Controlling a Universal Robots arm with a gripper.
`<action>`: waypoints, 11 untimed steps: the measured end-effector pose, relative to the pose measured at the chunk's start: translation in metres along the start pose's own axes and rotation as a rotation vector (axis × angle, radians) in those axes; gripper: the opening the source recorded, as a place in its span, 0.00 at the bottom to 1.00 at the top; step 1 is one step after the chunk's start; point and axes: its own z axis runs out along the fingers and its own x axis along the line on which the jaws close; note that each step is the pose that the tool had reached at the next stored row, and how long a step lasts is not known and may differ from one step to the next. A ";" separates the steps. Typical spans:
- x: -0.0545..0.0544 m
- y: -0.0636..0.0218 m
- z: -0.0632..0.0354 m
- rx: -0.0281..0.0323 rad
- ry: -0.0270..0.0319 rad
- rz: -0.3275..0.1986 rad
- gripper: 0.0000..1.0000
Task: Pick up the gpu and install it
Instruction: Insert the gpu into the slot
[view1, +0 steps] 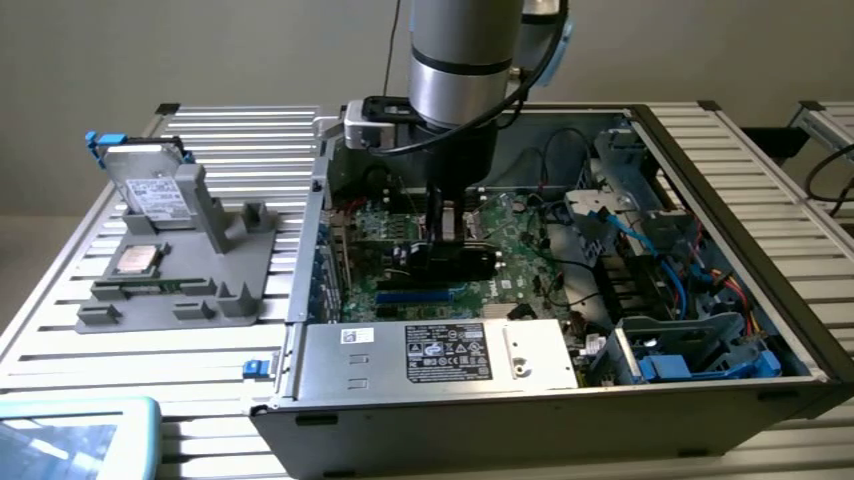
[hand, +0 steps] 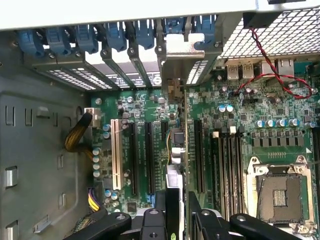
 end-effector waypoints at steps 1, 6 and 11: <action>0.000 0.0000 0.0000 0.0006 0.0002 0.000 0.27; 0.000 0.0021 0.0053 0.0149 -0.0001 0.001 0.27; -0.001 0.0059 0.0134 0.0150 0.0000 0.001 0.27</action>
